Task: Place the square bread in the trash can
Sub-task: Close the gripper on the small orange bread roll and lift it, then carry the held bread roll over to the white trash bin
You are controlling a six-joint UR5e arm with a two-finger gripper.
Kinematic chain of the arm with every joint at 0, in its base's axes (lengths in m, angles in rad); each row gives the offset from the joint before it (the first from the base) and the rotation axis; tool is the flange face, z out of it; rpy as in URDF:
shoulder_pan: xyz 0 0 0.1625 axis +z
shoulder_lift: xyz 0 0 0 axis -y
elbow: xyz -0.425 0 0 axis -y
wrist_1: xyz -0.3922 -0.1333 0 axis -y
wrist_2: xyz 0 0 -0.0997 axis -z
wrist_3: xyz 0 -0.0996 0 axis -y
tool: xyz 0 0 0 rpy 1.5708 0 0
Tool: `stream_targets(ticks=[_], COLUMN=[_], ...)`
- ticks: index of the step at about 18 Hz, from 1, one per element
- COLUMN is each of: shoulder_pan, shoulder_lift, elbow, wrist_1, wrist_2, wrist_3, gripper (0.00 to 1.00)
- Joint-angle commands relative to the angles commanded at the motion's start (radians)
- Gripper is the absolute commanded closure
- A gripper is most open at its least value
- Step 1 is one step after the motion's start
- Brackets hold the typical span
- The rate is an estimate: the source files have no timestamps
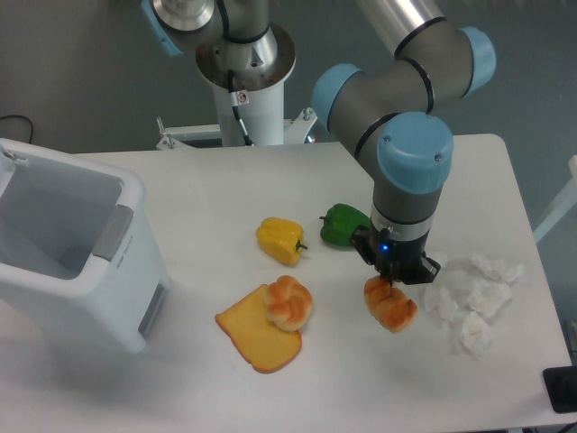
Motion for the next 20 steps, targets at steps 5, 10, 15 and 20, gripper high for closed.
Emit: stream_targets(ticks=[5,10,15,20], shoulder_pan=[-0.002,-0.017,-0.026,-0.097], shoulder_lift=[0.006,0.05,0.149,0.207], elbow=[0.002,-0.015,-0.032,-0.051], wrist_1=[0.0,-0.006,-0.05,-0.063], wrist_2=[0.006,0.0,-0.104,-0.167], wrist_3=[-0.006,-0.012,-0.035,-0.142], gripper=[0.85,0.87,0.88,0.87])
